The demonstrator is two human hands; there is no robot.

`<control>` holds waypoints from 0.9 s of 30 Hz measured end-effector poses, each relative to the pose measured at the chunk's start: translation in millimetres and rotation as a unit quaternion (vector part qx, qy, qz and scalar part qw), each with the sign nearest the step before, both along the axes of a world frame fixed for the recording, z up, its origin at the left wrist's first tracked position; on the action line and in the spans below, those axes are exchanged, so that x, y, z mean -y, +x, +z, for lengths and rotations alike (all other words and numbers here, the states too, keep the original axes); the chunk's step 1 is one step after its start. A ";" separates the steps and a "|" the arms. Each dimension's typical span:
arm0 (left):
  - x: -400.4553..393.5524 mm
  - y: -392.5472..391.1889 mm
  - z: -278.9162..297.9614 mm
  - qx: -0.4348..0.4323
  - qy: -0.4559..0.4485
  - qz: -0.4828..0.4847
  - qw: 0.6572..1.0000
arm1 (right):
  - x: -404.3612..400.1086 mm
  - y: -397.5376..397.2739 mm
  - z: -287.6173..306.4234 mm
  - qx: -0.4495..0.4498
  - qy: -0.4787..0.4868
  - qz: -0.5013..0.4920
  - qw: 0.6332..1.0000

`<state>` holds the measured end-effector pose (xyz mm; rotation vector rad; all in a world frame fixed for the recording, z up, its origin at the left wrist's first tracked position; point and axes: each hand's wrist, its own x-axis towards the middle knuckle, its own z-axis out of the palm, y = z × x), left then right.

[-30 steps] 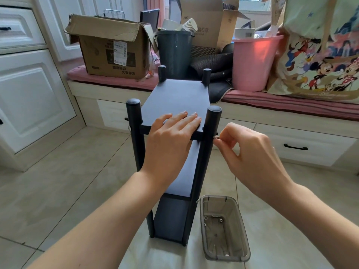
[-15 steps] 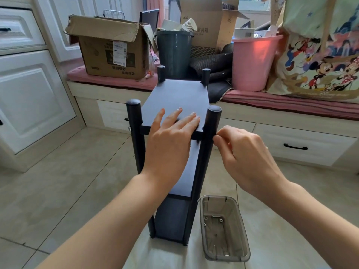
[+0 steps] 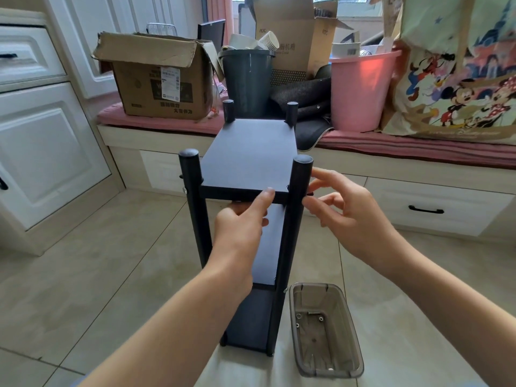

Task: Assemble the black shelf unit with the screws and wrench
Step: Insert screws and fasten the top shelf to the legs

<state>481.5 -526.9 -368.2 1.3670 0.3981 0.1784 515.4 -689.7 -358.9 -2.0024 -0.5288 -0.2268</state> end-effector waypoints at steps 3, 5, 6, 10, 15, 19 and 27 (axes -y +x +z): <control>6.8 4.4 -0.6 0.009 -0.065 -0.049 0.997 | -0.6 0.2 2.3 -0.038 0.055 0.039 0.997; 13.6 6.5 -1.9 0.014 -0.096 -0.087 0.991 | -1.0 0.9 2.8 -0.066 0.075 0.054 0.994; 17.0 6.9 -3.0 0.018 -0.106 -0.098 0.989 | -1.0 1.7 2.8 -0.076 0.079 0.059 0.992; 24.3 5.3 -1.3 0.016 -0.145 -0.078 0.986 | -0.5 3.7 4.9 -0.095 0.087 0.072 0.989; 28.2 1.6 5.1 0.026 -0.192 -0.058 0.979 | -0.8 4.6 5.6 -0.097 0.092 0.094 0.987; 28.5 0.8 6.7 0.040 -0.205 -0.061 0.976 | -1.7 3.7 6.6 -0.082 0.119 0.109 0.984; 28.4 0.4 6.9 0.058 -0.215 -0.067 0.973 | -2.3 7.0 3.2 -0.052 0.155 0.095 0.982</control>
